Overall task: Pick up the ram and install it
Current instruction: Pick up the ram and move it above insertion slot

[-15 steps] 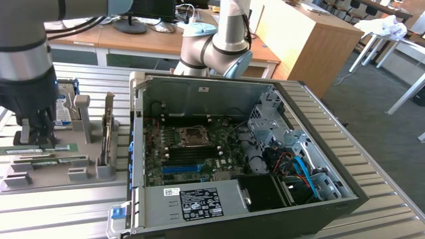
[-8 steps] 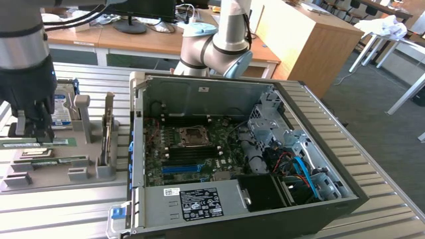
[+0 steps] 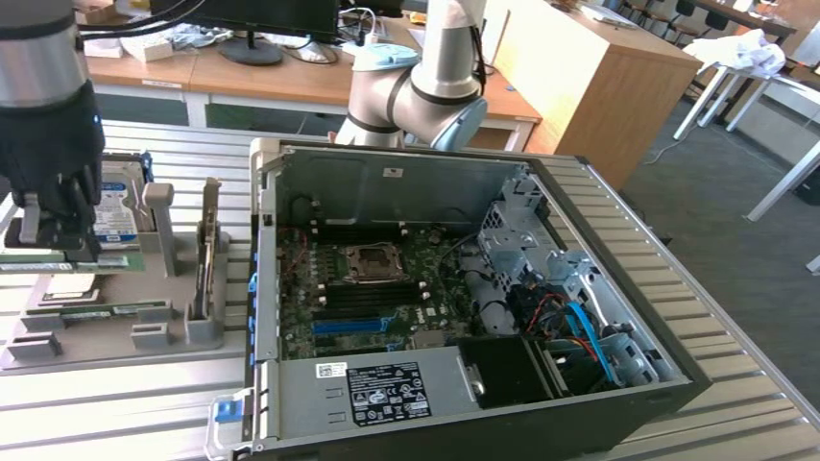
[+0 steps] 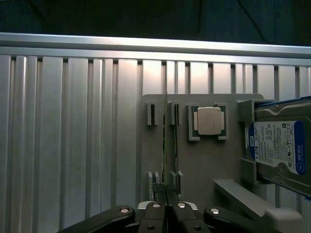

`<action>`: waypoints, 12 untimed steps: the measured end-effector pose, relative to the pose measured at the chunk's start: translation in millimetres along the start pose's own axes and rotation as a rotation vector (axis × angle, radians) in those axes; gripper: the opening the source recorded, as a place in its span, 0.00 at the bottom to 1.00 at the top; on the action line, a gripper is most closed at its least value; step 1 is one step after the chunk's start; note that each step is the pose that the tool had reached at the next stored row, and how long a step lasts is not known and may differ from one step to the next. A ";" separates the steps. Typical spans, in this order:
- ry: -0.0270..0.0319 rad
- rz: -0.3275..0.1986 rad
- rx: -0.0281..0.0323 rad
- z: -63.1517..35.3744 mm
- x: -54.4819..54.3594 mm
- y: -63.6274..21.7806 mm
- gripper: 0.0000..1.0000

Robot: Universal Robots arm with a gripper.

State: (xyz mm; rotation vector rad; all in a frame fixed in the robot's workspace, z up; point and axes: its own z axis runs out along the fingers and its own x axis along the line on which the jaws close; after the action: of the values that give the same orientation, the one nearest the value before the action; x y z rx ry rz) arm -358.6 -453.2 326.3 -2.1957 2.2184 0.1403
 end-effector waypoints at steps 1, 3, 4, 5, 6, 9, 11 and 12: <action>0.0001 0.002 0.0000 -2.2 -0.2 0.1 0.11; -0.0002 0.005 0.0003 -6.2 -0.5 0.3 0.11; -0.0003 0.007 0.0005 -8.0 -0.6 0.4 0.11; -0.0003 0.008 0.0005 -10.0 -0.8 0.5 0.11; -0.0005 0.010 0.0008 -11.7 -0.9 0.6 0.11; -0.0007 0.015 0.0011 -16.9 -1.3 0.9 0.11; -0.0009 0.018 0.0013 -20.1 -1.5 1.1 0.11; -0.0010 0.020 0.0014 -21.8 -1.6 1.1 0.11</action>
State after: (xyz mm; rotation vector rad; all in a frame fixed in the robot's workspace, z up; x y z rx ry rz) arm -358.6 -453.2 348.1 -2.1728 2.2397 0.1400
